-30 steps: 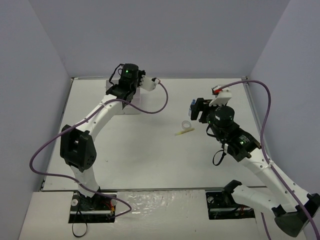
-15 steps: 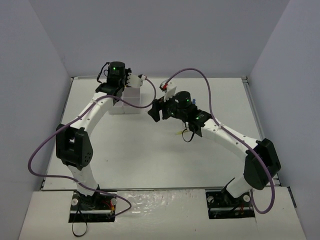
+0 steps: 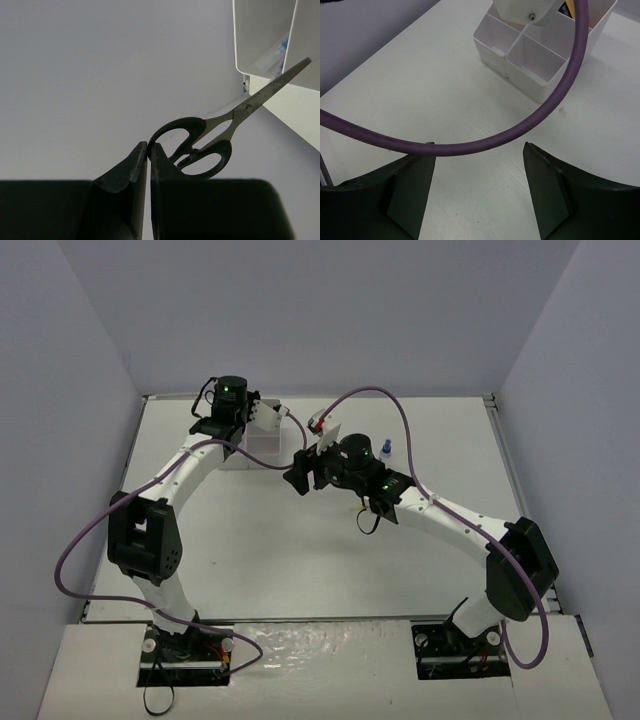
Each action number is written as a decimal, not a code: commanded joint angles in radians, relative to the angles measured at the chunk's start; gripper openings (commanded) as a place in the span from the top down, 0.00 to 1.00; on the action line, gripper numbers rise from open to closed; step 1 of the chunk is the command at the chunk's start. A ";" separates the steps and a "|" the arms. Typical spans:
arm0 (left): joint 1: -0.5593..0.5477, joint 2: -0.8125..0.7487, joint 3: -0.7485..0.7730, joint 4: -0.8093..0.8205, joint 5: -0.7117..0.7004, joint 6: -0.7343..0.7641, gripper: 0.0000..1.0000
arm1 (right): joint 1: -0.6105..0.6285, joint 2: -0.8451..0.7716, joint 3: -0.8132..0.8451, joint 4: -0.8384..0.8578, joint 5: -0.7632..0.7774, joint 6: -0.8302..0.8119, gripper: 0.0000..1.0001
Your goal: Sort the stationery into containers
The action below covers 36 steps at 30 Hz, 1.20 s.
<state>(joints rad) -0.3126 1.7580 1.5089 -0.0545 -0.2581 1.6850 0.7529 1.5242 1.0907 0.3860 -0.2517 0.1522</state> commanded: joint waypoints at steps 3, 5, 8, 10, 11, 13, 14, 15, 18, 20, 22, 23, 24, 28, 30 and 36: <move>0.006 -0.070 0.051 0.058 0.003 0.034 1.00 | -0.005 -0.067 0.006 0.080 0.029 0.001 0.33; 0.006 -0.071 0.046 0.058 0.002 0.030 1.00 | -0.005 -0.073 0.003 0.080 0.035 -0.003 0.33; 0.006 -0.069 0.043 0.065 0.002 0.028 1.00 | -0.007 -0.080 0.004 0.075 0.042 -0.009 0.32; 0.006 -0.067 0.045 0.064 0.000 0.027 1.00 | -0.007 -0.083 0.006 0.067 0.049 -0.013 0.32; 0.006 -0.066 0.047 0.063 0.000 0.027 1.00 | -0.008 -0.084 0.006 0.063 0.051 -0.013 0.32; 0.006 -0.061 0.050 0.063 -0.003 0.027 1.00 | -0.009 -0.087 0.007 0.057 0.051 -0.017 0.32; 0.006 -0.061 0.051 0.065 -0.003 0.026 1.00 | -0.009 -0.088 0.004 0.055 0.053 -0.017 0.32; 0.005 -0.061 0.050 0.065 -0.003 0.024 1.00 | -0.010 -0.088 0.004 0.053 0.054 -0.017 0.32; 0.003 -0.062 0.053 0.063 -0.006 0.019 1.00 | -0.014 -0.093 0.001 0.047 0.060 -0.017 0.32; -0.001 -0.062 0.056 0.060 -0.007 0.011 1.00 | -0.019 -0.103 -0.001 0.044 0.067 -0.017 0.32; -0.003 -0.060 0.069 0.035 -0.006 -0.006 1.00 | -0.025 -0.114 -0.003 0.038 0.071 -0.018 0.32; -0.003 -0.058 0.078 0.017 -0.006 -0.017 1.00 | -0.027 -0.119 -0.005 0.036 0.072 -0.019 0.32; -0.003 -0.057 0.083 0.004 -0.004 -0.027 1.00 | -0.030 -0.123 -0.006 0.034 0.075 -0.020 0.32; -0.009 -0.052 0.087 -0.002 0.003 -0.034 1.00 | -0.040 -0.143 -0.012 0.017 0.084 -0.020 0.32; -0.015 -0.041 0.073 0.042 0.000 0.001 1.00 | -0.045 -0.162 -0.024 0.012 0.091 -0.020 0.32; -0.025 -0.002 0.079 0.091 -0.003 0.025 1.00 | -0.064 -0.234 -0.065 -0.002 0.106 -0.017 0.32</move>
<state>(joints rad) -0.3281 1.7593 1.5238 -0.0511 -0.2588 1.6853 0.7046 1.3751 1.0345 0.3383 -0.1737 0.1474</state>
